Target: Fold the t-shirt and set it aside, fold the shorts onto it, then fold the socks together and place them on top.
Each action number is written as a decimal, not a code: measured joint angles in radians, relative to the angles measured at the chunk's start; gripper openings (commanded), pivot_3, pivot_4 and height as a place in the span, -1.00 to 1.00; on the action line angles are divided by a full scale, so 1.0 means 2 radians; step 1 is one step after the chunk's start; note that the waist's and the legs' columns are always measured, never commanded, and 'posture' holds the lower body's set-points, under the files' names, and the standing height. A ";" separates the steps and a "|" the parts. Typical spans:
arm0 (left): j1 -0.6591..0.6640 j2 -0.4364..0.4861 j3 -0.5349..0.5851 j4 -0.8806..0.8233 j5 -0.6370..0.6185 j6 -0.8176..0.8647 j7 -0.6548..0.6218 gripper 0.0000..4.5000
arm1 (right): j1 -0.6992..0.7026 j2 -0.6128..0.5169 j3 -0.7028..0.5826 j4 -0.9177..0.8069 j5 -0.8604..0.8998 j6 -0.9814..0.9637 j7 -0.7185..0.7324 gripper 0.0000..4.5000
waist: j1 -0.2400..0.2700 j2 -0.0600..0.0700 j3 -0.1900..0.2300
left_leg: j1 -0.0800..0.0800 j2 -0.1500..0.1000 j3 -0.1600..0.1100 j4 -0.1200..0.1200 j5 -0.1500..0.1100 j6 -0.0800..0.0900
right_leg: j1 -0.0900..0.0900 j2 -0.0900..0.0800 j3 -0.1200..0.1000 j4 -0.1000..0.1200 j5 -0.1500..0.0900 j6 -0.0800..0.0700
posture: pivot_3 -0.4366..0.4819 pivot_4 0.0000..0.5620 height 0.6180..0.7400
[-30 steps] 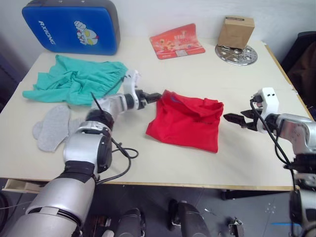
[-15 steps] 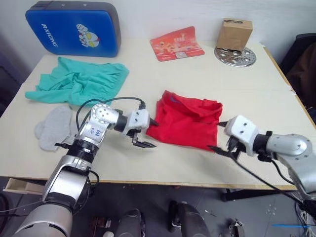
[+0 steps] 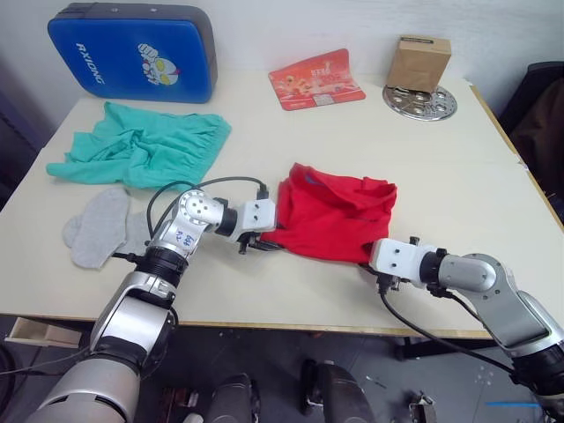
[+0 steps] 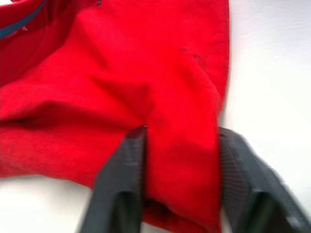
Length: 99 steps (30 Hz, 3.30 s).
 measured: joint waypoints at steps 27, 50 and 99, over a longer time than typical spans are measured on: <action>0.235 0.122 0.023 -0.389 -0.146 0.314 -0.050 -0.68 | 0.134 -0.033 -0.051 -0.032 0.030 -0.178 0.048 -0.69 | 0.000 0.000 0.000 | 0.000 0.000 -0.002 0.000 0.000 0.000 | 0.001 0.000 -0.001 0.000 0.000 0.000 | -0.05 -0.47 1.00; -0.006 0.013 0.009 -0.065 -0.166 0.337 -0.028 -0.99 | 0.070 0.038 -0.052 -0.110 0.190 0.158 0.000 -1.00 | 0.006 0.000 0.000 | -0.001 -0.001 -0.002 0.000 0.000 0.000 | 0.000 0.000 -0.001 0.000 0.000 -0.001 | -0.05 -0.47 1.00; 0.100 0.119 0.109 -0.309 -0.241 0.397 -0.066 -0.17 | 0.015 0.012 -0.259 -0.063 0.423 0.541 0.033 0.21 | -0.006 0.001 0.000 | -0.002 0.000 -0.003 0.000 0.000 0.000 | 0.000 -0.001 -0.002 0.000 0.000 0.000 | -0.05 -0.47 1.00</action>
